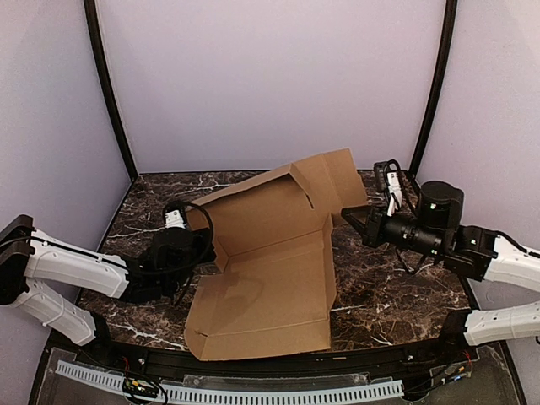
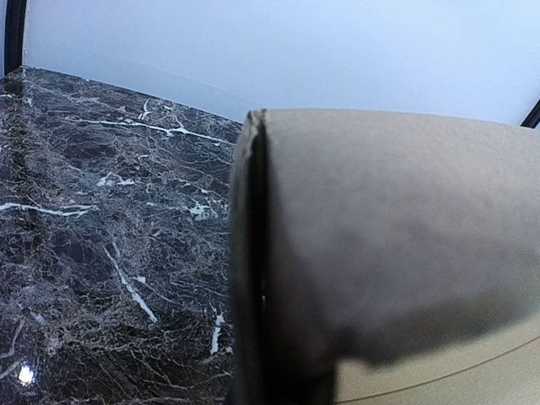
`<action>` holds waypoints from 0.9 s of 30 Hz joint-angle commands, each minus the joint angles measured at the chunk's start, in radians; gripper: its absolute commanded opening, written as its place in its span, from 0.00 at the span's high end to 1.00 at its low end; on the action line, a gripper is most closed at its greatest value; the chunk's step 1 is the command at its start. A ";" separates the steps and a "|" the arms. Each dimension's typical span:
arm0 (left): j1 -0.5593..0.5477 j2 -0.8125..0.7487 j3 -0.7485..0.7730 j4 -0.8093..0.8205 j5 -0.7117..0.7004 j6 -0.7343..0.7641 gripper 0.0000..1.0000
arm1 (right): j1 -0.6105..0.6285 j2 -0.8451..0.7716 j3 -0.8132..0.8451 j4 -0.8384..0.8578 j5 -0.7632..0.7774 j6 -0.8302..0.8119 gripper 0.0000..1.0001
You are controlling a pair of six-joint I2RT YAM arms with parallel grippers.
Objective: Fold the paper box
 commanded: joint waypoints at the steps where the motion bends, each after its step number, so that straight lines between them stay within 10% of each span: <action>1: 0.010 -0.035 -0.005 0.002 0.017 -0.021 0.99 | 0.029 -0.006 0.062 -0.077 0.001 -0.230 1.00; 27: 0.046 -0.077 -0.004 -0.019 0.207 0.018 0.99 | 0.047 0.104 0.210 -0.382 0.098 -0.524 1.00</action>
